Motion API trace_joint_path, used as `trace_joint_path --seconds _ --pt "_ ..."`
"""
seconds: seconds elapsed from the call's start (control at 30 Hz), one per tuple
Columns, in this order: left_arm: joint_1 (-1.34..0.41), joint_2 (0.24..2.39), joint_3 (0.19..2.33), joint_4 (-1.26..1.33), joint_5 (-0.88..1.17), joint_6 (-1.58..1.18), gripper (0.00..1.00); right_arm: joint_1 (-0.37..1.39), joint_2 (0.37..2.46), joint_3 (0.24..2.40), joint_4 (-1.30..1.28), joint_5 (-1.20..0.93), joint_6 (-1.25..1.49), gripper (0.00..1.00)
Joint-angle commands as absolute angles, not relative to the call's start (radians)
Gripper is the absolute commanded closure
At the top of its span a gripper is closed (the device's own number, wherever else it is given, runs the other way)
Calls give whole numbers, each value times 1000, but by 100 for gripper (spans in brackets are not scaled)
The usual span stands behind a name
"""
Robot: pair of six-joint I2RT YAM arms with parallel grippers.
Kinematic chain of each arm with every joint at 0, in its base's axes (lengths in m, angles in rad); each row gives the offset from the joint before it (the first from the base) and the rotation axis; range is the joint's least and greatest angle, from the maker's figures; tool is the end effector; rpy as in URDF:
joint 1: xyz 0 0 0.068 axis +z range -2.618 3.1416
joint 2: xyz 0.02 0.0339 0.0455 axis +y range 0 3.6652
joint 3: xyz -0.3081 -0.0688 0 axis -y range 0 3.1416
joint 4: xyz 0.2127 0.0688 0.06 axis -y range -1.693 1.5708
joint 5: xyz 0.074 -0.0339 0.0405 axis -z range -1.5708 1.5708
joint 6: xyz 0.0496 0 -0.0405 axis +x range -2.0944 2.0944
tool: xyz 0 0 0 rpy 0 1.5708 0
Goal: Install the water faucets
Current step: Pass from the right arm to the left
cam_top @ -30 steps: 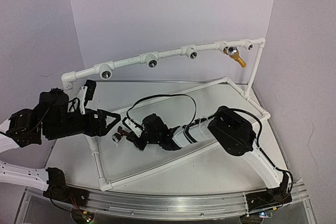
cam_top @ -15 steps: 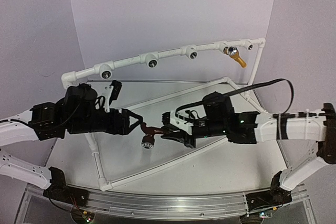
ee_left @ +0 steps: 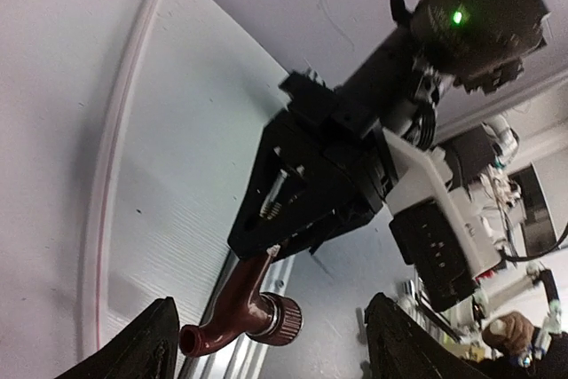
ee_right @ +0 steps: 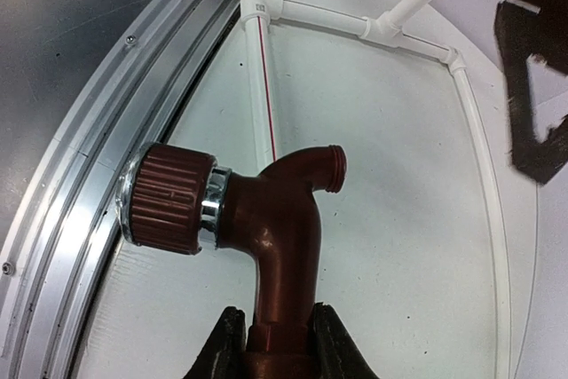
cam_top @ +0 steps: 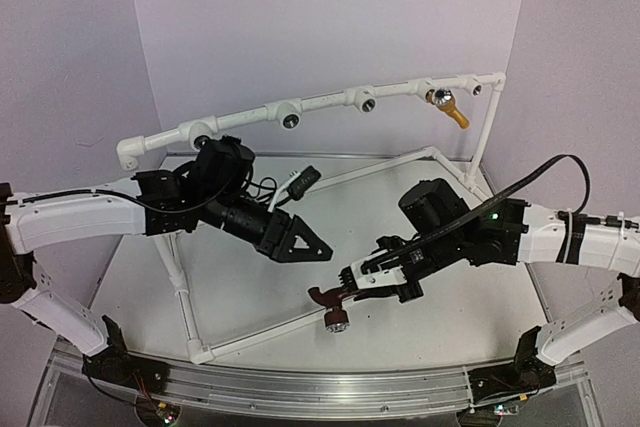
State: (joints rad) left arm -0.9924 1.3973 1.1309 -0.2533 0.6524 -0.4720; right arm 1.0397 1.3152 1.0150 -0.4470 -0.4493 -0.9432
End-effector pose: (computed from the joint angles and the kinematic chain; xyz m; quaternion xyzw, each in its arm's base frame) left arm 0.1313 -0.2561 0.3625 0.3662 0.7505 -0.5239 0.1681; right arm 0.1081 0.2266 0.3254 -0.7964 0.4145 0.2227 0.3799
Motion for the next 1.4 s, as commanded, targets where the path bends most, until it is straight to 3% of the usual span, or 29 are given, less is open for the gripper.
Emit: trace_joint_path --seconds 0.0,0.13,0.37,0.83,1.07,1.1,1.17,1.3,1.33,1.37 --pt "-996 1474 1173 -244 893 -400 25 1042 1284 1090 -469 -527 -986 100" --pt "-996 1544 1204 -233 987 -385 25 1042 1291 1113 -474 -573 -997 100" --pt "-1005 1630 1242 -193 1109 -392 35 1042 1323 1135 -479 -580 -1010 100" --pt "-1029 1693 1269 -189 1151 -385 63 1042 1335 1148 -460 -553 -1021 100" --pt "-1030 1653 1257 -189 1105 -375 98 1042 1328 1135 -401 -488 -952 100" --pt "-1029 1639 1252 -190 1091 -370 100 1042 1325 1125 -387 -458 -935 97" --pt "-1029 1603 1232 -189 1044 -352 100 1043 1303 1084 -319 -397 -898 72" --pt "-1013 1527 1191 -177 893 -341 100 1042 1241 981 -186 -251 -758 11" --pt "-1008 1505 1175 -155 850 -347 100 1041 1228 960 -171 -215 -712 3" --pt "-999 1479 1151 -117 802 -363 100 1041 1215 941 -154 -167 -657 2"
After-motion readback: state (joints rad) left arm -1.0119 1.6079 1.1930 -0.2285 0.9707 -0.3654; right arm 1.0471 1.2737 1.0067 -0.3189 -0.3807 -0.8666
